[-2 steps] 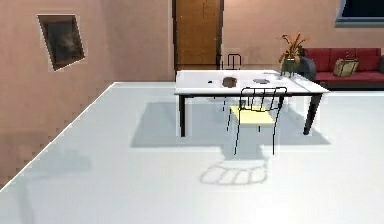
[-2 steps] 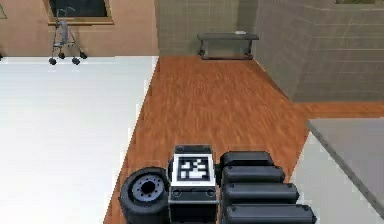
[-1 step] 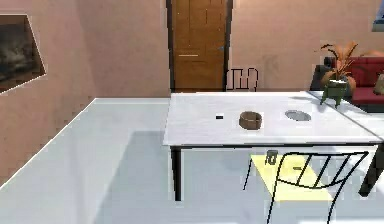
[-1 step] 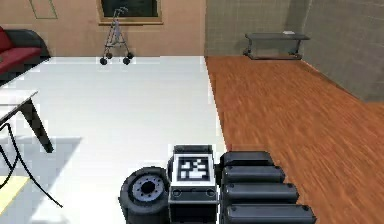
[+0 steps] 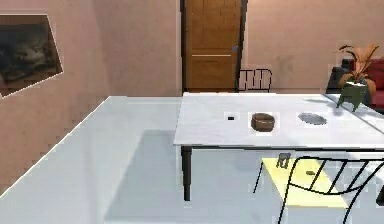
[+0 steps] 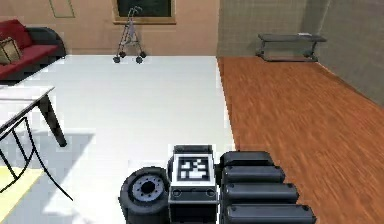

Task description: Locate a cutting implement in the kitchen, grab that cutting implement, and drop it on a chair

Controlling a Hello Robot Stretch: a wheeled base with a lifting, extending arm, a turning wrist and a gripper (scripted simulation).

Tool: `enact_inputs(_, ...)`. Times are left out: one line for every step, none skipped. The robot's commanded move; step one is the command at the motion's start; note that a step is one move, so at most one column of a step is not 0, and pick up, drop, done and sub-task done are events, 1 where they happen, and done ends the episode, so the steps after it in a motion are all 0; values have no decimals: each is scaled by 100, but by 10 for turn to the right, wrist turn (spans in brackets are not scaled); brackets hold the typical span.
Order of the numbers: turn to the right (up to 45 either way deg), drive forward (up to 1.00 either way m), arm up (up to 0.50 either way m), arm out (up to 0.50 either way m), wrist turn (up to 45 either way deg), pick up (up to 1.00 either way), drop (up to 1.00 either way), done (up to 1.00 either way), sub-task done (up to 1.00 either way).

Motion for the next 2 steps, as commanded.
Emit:
enact_inputs(0,50,0,0,0,0,0,0,0)
enact_inputs(-330,0,0,0,0,0,0,0,0)
